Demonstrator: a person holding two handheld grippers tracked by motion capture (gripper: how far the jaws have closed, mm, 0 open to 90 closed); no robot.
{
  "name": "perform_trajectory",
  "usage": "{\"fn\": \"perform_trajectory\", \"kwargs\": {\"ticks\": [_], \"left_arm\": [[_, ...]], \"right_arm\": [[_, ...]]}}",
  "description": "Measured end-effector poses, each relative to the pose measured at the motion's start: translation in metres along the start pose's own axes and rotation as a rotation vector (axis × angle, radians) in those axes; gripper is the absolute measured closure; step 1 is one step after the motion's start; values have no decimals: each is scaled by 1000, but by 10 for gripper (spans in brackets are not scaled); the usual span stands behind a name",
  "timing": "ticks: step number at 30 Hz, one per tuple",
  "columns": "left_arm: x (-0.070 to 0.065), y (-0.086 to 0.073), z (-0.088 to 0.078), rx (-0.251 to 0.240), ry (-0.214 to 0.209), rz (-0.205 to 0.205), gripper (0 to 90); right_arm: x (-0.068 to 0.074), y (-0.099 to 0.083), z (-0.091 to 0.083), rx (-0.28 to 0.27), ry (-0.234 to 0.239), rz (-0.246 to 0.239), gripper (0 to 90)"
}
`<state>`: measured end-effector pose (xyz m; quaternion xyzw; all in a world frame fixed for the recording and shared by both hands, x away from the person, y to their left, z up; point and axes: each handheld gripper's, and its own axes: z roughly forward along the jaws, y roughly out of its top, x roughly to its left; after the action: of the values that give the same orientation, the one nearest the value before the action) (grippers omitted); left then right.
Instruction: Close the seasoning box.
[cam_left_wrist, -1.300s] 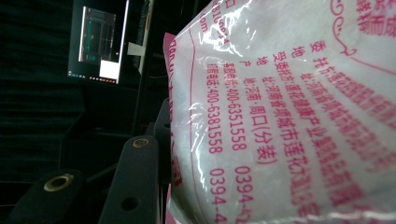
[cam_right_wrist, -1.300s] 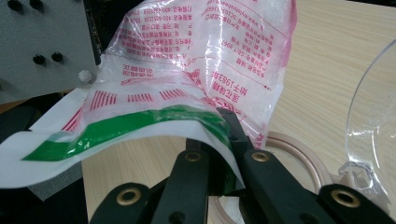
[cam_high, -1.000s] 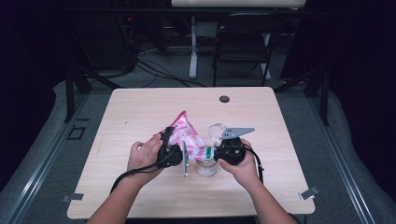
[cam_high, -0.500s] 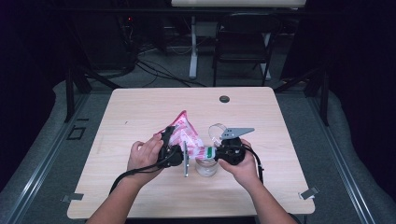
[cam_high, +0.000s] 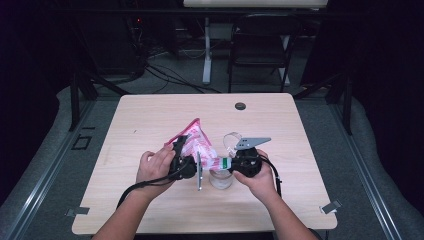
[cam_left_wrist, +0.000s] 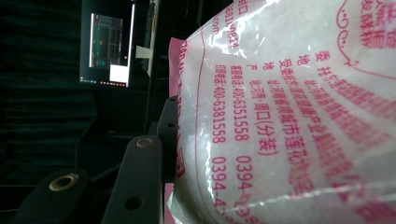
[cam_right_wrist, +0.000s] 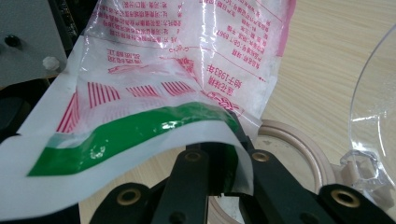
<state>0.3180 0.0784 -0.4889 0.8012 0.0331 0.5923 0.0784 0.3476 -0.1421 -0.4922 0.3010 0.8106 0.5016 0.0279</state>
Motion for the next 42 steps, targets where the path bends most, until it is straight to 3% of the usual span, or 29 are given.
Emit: {"fn": "perform_trajectory", "kwargs": {"ticks": [42], "left_arm": [[2, 2, -3, -12, 40, 38, 652]], "right_arm": [[-2, -4, 6, 30, -10, -5, 900]]}}
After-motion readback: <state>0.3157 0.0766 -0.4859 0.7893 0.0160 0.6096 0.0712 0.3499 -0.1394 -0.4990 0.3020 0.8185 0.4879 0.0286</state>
